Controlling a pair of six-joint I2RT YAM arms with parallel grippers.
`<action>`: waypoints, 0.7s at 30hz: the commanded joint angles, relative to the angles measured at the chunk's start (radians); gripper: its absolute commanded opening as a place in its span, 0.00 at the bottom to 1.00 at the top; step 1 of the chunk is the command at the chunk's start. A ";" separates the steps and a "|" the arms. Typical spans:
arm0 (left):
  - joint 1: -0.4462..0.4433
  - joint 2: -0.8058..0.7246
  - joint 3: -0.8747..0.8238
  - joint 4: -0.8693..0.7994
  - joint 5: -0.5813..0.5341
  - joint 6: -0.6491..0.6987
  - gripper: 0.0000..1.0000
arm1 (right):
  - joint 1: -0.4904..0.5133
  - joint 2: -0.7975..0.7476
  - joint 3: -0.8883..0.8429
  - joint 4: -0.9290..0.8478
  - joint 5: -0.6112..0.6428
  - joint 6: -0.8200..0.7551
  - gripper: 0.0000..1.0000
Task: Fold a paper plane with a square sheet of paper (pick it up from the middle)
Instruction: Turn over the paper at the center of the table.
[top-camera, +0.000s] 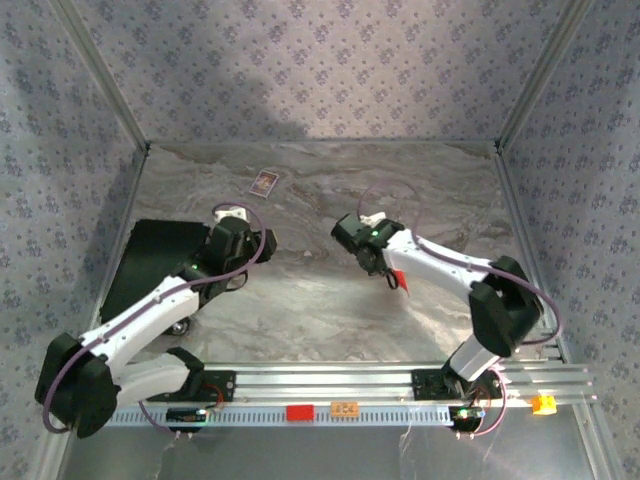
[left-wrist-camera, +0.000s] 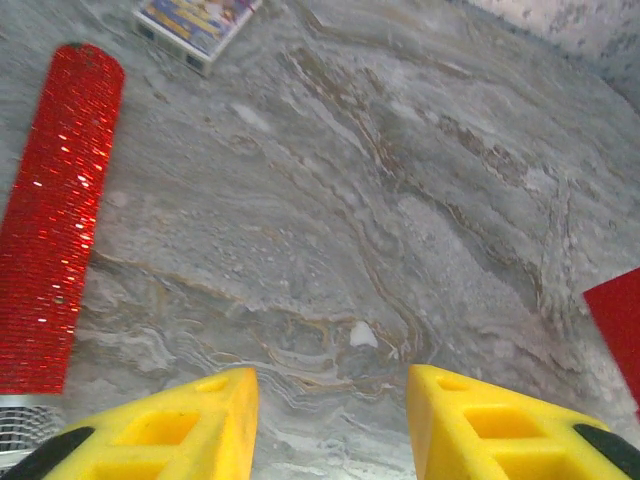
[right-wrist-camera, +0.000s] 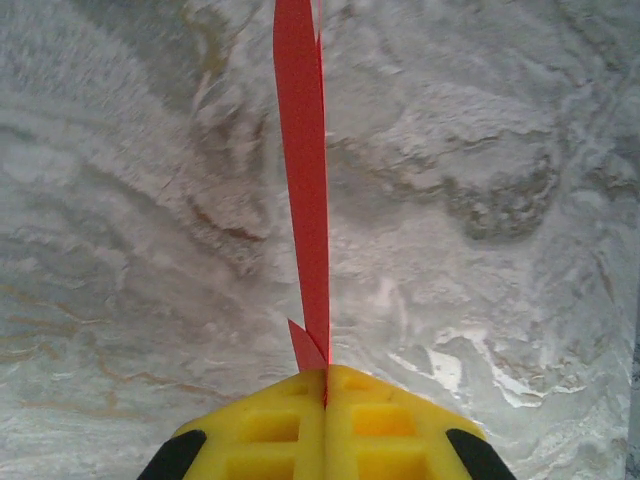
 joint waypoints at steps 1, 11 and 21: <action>0.007 -0.055 -0.015 -0.041 -0.077 -0.019 0.43 | 0.044 0.088 0.064 0.026 -0.057 0.029 0.08; 0.009 -0.066 -0.009 -0.064 -0.038 -0.005 0.45 | 0.048 0.193 0.139 0.254 -0.508 0.063 0.26; 0.010 0.113 0.053 0.015 0.186 0.017 0.43 | -0.274 -0.141 -0.303 0.698 -0.979 0.174 0.44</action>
